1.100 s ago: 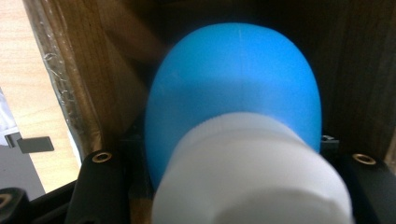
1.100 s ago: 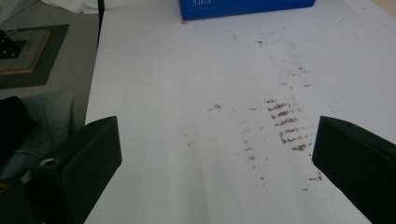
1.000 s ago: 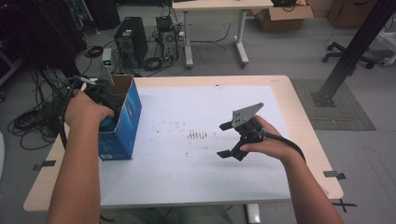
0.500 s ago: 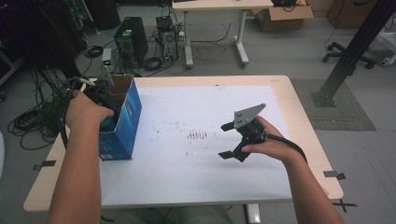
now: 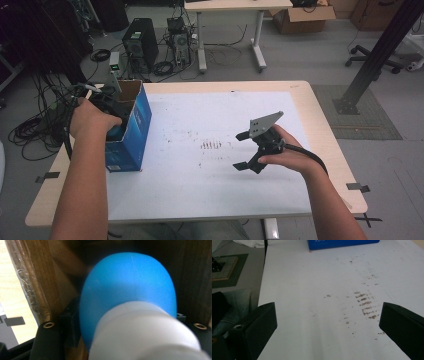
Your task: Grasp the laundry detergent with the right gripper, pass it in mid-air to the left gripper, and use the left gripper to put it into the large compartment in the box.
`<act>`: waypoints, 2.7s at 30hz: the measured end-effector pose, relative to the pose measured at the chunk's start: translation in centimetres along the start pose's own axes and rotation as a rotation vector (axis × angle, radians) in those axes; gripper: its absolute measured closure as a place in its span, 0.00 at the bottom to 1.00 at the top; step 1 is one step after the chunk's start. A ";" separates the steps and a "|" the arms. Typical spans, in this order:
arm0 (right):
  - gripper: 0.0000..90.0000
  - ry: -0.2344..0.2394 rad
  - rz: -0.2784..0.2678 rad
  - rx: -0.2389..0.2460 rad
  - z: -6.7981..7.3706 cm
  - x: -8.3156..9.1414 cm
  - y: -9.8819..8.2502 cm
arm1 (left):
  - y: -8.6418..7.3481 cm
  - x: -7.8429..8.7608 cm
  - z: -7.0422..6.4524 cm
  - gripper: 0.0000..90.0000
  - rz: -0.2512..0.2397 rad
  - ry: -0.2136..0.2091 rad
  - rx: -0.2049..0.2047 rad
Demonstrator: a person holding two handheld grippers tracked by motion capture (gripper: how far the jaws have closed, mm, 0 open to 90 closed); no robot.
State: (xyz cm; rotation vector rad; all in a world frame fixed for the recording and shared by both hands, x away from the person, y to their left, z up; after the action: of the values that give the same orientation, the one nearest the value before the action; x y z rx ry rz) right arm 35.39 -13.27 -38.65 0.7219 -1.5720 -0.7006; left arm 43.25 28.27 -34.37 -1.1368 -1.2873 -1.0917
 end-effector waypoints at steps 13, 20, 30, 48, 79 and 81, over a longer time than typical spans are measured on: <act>0.02 0.003 -0.001 0.005 0.0 -0.1 0.2 | -0.1 1.2 -0.4 0.31 -0.007 0.008 -0.007; 0.02 0.003 0.000 0.007 0.1 -0.1 0.3 | -0.3 2.0 -0.4 0.30 -0.016 0.013 -0.014; 0.02 -0.001 -0.006 0.015 0.1 0.3 0.6 | -0.7 3.6 -0.7 0.25 -0.036 0.035 -0.024; 0.02 -0.013 -0.008 0.044 0.2 1.5 1.8 | -2.3 7.3 -2.7 0.11 -0.074 0.055 -0.105; 0.02 -0.069 0.122 0.100 -2.0 6.0 4.4 | -5.1 11.8 -12.5 0.00 -0.130 0.032 -0.567; 0.02 -0.069 0.140 0.107 -2.1 6.2 4.6 | -5.4 11.7 -13.3 0.00 -0.121 0.012 -0.606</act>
State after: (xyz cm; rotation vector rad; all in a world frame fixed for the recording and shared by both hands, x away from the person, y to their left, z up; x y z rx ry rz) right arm 36.61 -15.32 -31.00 0.6646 -1.7160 -0.5465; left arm 39.66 14.70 -22.26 -1.4997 -1.0479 -1.6421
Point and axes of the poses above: each handheld gripper's, and its own axes: x roughly backward along the jaws, y roughly out of its top, z roughly to its left, the point moved 4 cm from there along -x, roughly forward along the jaws, and after that the axes turned 10 degrees about x, right-handed, at the moved point
